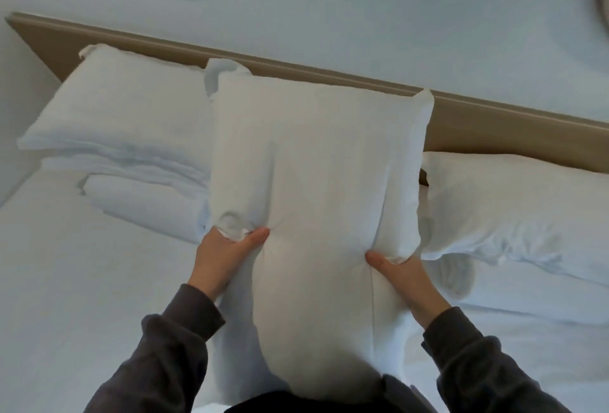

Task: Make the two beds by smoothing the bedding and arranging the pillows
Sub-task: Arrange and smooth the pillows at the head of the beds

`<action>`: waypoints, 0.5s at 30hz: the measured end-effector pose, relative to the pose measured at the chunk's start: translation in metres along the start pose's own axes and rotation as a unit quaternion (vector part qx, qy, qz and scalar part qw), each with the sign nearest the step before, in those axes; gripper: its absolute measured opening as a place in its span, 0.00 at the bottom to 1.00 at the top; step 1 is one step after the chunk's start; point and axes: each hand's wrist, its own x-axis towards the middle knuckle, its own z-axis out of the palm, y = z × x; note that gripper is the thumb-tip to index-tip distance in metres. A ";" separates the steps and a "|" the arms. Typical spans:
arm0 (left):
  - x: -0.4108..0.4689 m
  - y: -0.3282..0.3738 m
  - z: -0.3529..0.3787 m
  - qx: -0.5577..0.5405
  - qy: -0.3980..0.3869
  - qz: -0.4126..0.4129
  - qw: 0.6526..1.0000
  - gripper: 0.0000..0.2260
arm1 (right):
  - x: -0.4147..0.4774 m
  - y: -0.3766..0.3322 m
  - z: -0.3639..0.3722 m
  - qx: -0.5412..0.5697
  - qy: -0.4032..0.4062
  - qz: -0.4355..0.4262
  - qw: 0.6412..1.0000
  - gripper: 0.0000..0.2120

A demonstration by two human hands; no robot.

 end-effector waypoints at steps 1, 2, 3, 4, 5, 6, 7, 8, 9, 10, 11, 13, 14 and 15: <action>0.007 0.017 0.012 0.003 -0.005 0.016 1.000 0.17 | 0.006 -0.006 -0.012 0.007 0.008 -0.003 1.000 0.38; 0.014 0.033 0.025 0.006 -0.004 0.033 0.999 0.12 | 0.012 -0.012 -0.023 0.012 0.018 -0.005 1.000 0.37; 0.020 0.049 0.036 0.014 -0.004 0.045 0.999 0.10 | 0.018 -0.018 -0.035 0.015 0.029 -0.004 0.999 0.35; 0.026 0.063 0.047 0.022 -0.010 0.058 0.998 0.09 | 0.024 -0.023 -0.046 0.018 0.042 -0.002 0.999 0.31; 0.033 0.075 0.056 0.026 -0.020 0.070 0.997 0.11 | 0.029 -0.027 -0.057 0.022 0.056 -0.002 0.998 0.27; 0.042 0.083 0.066 0.030 -0.031 0.079 0.996 0.13 | 0.033 -0.031 -0.067 0.027 0.070 -0.008 0.997 0.26; 0.051 0.093 0.077 0.035 -0.044 0.088 0.995 0.17 | 0.037 -0.034 -0.077 0.034 0.087 -0.021 0.995 0.29; 0.059 0.103 0.087 0.041 -0.057 0.092 0.993 0.21 | 0.041 -0.037 -0.085 0.040 0.105 -0.030 0.993 0.34; 0.067 0.113 0.097 0.046 -0.070 0.094 0.992 0.21 | 0.045 -0.039 -0.092 0.044 0.122 -0.031 0.991 0.35; 0.077 0.120 0.108 0.054 -0.082 0.100 0.990 0.19 | 0.047 -0.042 -0.097 0.047 0.137 -0.031 0.989 0.31; 0.086 0.125 0.119 0.066 -0.095 0.105 0.988 0.16 | 0.049 -0.044 -0.101 0.055 0.150 -0.030 0.987 0.23; 0.103 0.134 0.141 0.084 -0.130 0.116 0.981 0.12 | 0.056 -0.042 -0.108 0.080 0.182 -0.029 0.980 0.14; 0.114 0.139 0.151 0.089 -0.155 0.124 0.976 0.13 | 0.060 -0.040 -0.112 0.086 0.198 -0.030 0.976 0.14; 0.126 0.144 0.161 0.092 -0.182 0.129 0.971 0.15 | 0.064 -0.039 -0.115 0.091 0.216 -0.028 0.972 0.16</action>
